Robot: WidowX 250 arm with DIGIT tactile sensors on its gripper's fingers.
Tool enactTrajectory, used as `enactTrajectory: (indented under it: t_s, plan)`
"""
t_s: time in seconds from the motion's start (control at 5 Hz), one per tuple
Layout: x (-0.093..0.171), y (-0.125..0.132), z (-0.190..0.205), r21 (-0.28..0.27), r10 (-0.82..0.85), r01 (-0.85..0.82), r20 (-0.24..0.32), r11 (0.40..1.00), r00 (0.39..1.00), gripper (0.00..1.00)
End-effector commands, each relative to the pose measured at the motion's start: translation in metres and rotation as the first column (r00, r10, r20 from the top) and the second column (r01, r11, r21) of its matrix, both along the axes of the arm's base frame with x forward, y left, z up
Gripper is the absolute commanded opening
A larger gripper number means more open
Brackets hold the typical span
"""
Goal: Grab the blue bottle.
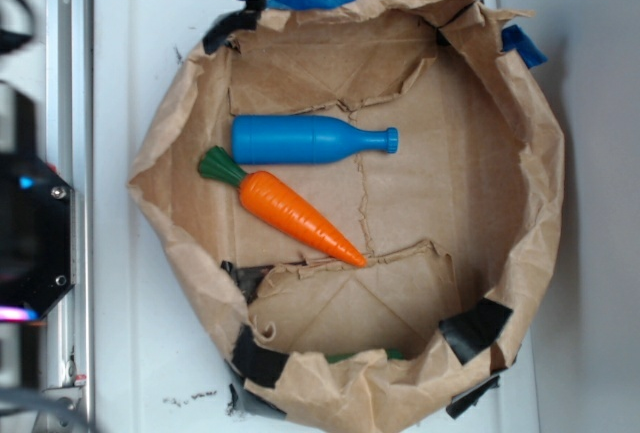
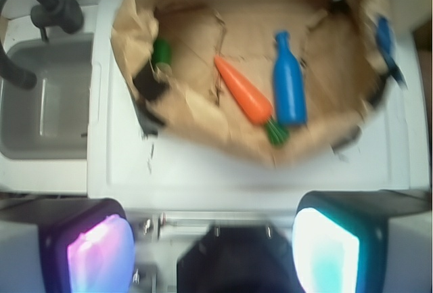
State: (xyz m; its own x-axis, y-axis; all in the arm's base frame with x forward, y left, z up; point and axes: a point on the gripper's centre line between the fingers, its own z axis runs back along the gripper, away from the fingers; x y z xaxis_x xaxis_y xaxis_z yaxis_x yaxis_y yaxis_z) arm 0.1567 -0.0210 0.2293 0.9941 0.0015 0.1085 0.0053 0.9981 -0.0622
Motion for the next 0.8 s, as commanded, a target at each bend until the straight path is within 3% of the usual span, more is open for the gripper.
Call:
enactTrajectory:
  t_s: [0.0,0.4,0.6]
  plan:
    - [0.063,0.018,-0.008,-0.051,0.029,-0.026,0.055,0.998,0.998,1.0]
    - [0.084,0.054,-0.055,-0.029,0.164,-0.163,0.065,0.986,0.984,1.0]
    - [0.09,0.06,-0.081,0.021,0.228,-0.231,0.087,0.973,0.97,1.0]
